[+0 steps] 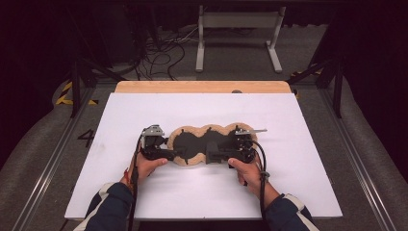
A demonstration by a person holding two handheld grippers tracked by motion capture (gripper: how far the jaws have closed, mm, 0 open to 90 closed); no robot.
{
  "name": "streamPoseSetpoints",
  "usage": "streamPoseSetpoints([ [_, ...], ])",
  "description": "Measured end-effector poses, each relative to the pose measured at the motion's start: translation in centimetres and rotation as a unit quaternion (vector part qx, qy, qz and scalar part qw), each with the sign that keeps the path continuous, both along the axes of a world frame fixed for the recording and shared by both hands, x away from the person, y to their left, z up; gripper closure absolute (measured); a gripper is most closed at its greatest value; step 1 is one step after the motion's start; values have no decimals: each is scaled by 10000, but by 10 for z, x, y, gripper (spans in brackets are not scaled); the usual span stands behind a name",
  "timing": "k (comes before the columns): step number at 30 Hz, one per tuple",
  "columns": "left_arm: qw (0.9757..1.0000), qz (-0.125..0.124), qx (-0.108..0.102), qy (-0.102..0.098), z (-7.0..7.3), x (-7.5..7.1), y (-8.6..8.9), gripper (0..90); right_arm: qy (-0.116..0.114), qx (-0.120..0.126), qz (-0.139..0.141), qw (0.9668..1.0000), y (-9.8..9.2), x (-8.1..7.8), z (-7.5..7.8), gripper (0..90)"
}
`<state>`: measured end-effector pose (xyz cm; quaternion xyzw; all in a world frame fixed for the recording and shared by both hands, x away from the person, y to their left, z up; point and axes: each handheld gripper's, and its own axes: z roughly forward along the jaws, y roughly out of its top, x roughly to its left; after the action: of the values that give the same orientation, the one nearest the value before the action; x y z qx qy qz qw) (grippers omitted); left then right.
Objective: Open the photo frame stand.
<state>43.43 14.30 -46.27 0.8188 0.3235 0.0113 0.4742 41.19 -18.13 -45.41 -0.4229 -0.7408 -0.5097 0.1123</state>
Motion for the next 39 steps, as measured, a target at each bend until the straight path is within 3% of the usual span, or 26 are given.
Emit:
streamPoseSetpoints([
  [2, 9998, -183, 15, 28, -1, 0, -2, 265, -32, -1, -17, 10000, 0, 0, 0, 656],
  [3, 9998, -179, 79, -77, 1, -1, -4, 276, -32, 6, -28, 10000, 0, 0, 0, 656],
  [5, 9998, -157, 84, -91, 2, -1, -4, 278, -66, -11, -11, 10000, 0, 0, 0, 655],
  [7, 9998, -148, -39, -90, 4, -1, 0, 322, -130, -33, -18, 9999, 1, -2, 0, 656],
  [11, 9986, -37, -19, -536, 15, -8, 3, 418, -211, -144, 22, 9997, 3, -4, 3, 701],
  [13, 9969, -31, 138, -769, 18, -11, 3, 430, -253, -196, 36, 9995, 4, -4, 3, 713],
  [15, 9971, 25, 106, -749, 17, -12, 1, 430, -263, -177, 42, 9995, 4, -5, 4, 706],
  [21, 9942, 26, 307, -1029, 20, -18, 1, 431, -408, -251, 36, 9988, 4, -10, 5, 693],
  [24, 9933, 2, 225, -1134, 20, -19, 2, 436, -465, -312, 15, 9984, 5, -11, 5, 691],
  [25, 9934, -44, 127, -1143, 20, -19, 4, 449, -496, -318, 5, 9983, 5, -12, 5, 691],
  [33, 9932, -242, 152, -1125, 18, -20, 10, 425, -630, -503, 17, 9967, 7, -18, 4, 692],
  [34, 9935, -246, 189, -1096, 16, -19, 9, 425, -630, -503, 17, 9967, 7, -18, 4, 692],
  [36, 9952, -291, 314, -881, 9, -14, 6, 313, -665, -552, -4, 9963, 8, -20, 4, 691],
  [39, 9953, -376, 443, -780, 3, -12, 4, 290, -733, -624, -48, 9953, 9, -22, 5, 681],
])
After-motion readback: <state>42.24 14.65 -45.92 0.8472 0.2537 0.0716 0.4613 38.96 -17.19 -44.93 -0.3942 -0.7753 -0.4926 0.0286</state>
